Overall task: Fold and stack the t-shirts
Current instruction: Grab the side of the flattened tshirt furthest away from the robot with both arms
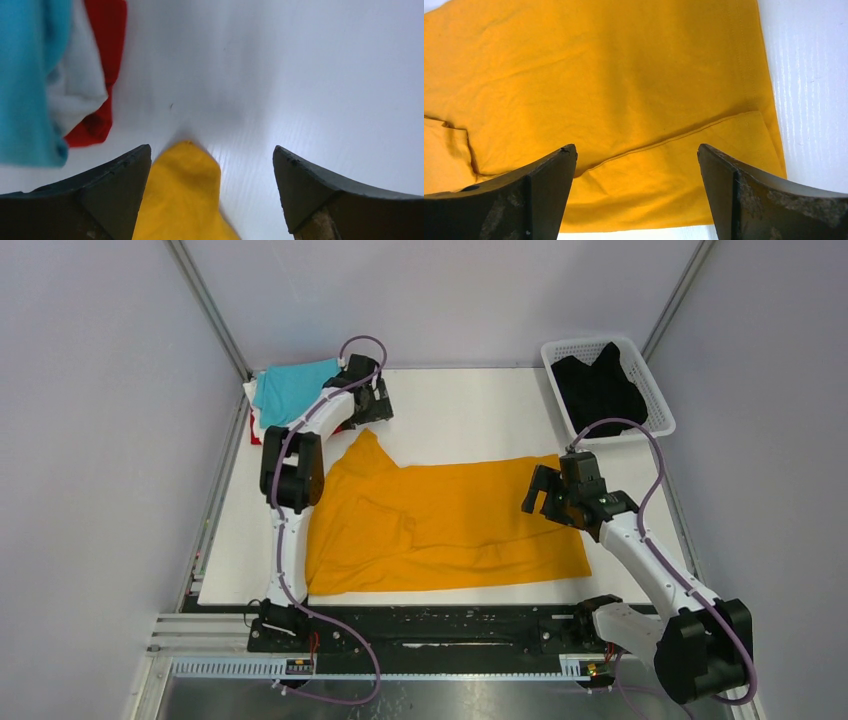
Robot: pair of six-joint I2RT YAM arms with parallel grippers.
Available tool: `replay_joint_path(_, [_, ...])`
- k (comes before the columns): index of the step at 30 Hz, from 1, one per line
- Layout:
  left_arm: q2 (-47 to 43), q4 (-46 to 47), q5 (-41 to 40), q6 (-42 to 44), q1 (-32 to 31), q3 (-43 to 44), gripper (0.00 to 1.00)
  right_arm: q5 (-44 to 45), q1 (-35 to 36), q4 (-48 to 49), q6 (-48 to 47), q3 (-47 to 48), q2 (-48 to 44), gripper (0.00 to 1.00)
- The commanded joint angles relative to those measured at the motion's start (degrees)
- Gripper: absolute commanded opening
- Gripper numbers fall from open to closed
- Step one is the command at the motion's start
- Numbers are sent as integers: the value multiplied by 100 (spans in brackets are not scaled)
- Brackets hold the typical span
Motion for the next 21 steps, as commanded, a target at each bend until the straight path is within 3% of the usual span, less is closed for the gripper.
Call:
replay_joint_path(1, [584, -840, 152, 487, -17, 919, 87, 190, 15, 85, -142, 70, 69, 99])
replay_joint_path(7, [397, -827, -123, 403, -30, 405, 74, 244, 14, 87, -149, 92, 140, 100])
replay_joint_path(15, [338, -889, -274, 504, -122, 194, 30, 650, 13, 269, -51, 316, 352, 100])
replay_joint_path(19, [267, -951, -331, 490, -157, 253, 1, 1005, 1, 756, -226, 747, 961, 100])
replay_joint_path(21, [113, -942, -340, 472, -165, 191, 0, 812, -90, 863, -1084, 1300, 1565, 100])
